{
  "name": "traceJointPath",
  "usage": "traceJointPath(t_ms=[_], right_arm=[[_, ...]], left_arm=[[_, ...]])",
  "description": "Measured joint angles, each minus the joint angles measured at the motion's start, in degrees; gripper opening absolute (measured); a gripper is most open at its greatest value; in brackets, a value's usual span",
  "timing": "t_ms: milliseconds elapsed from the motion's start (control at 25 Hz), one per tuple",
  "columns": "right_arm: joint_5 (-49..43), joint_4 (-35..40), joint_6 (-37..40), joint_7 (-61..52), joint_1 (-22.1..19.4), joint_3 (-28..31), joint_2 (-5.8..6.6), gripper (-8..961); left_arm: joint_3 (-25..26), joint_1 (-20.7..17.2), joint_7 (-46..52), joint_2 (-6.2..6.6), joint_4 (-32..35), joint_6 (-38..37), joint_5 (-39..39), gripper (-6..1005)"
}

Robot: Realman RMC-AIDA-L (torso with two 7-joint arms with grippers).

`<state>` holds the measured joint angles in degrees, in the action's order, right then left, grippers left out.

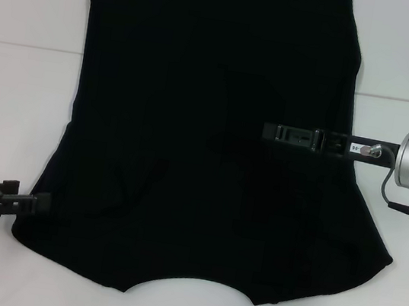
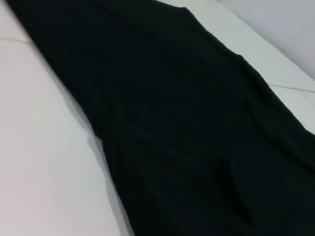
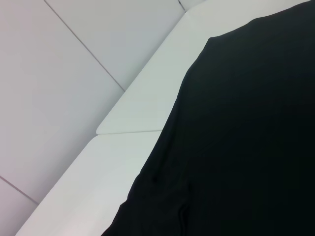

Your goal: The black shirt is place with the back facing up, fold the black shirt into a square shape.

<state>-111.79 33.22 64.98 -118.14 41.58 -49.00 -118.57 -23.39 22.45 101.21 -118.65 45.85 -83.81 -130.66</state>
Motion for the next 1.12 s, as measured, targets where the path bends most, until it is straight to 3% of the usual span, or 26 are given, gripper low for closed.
traceJointPath(t_ms=[560,920,1120], right_arm=[[0.0,0.13,-0.02,-0.06,-0.04,-0.01,0.56,894],[0.0,0.41,-0.03,-0.01,0.0,0.05,0.61,895],[0.0,0.44,-0.03,-0.02,0.0,0.05,0.64,895]], left_arm=[[-1.26,0.51,2.35,0.01,-0.31,-1.72,-2.17,928],[-2.1,1.72,3.99,0.35,-0.51,-0.46,-5.28,798],[-2.18,1.92,4.92,0.45,-0.53,0.69,-5.32,583]])
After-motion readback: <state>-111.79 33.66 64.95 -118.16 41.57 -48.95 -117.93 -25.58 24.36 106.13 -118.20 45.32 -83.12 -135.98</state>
